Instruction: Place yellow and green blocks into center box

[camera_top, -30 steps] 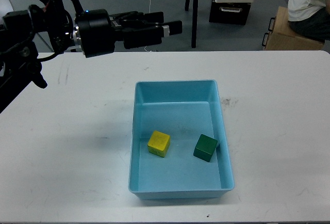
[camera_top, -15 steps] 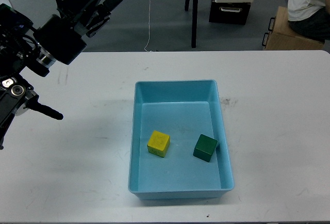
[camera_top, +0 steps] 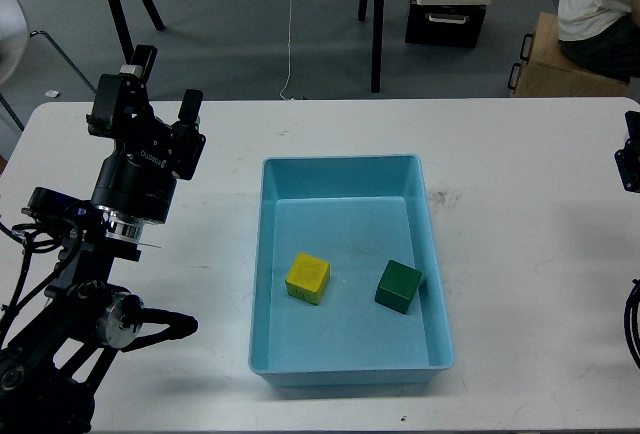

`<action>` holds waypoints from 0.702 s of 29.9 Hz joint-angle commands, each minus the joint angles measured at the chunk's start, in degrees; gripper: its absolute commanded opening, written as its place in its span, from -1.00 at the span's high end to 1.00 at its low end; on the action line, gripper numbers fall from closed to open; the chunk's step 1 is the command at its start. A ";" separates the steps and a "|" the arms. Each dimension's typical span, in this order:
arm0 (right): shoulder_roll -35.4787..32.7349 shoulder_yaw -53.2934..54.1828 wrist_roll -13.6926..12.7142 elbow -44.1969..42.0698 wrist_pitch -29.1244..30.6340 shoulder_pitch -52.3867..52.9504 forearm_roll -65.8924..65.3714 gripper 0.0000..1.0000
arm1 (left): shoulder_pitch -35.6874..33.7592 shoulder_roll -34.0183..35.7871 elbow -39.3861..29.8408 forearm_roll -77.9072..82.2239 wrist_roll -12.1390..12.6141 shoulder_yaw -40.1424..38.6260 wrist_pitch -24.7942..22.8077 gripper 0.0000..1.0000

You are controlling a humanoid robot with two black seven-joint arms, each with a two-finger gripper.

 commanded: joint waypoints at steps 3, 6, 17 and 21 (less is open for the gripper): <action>5.54 0.43 -0.71 -0.72 0.02 -0.16 4.09 -0.97 | 1.89 -0.28 0.01 -20.76 0.03 0.03 -2.70 -1.00; 5.89 0.69 -0.79 -0.63 1.33 -0.52 14.97 -0.97 | 2.60 -0.19 0.01 -27.19 0.12 0.12 -4.38 -1.00; 7.03 -0.71 -6.67 -0.63 22.25 -2.98 49.55 -0.97 | 5.58 -0.37 -0.07 -28.87 0.03 0.12 -9.03 -1.00; 10.98 -0.97 -9.58 -0.63 22.17 -3.42 49.20 -0.97 | 6.99 -1.33 -0.16 -30.62 0.03 0.12 -10.80 -1.00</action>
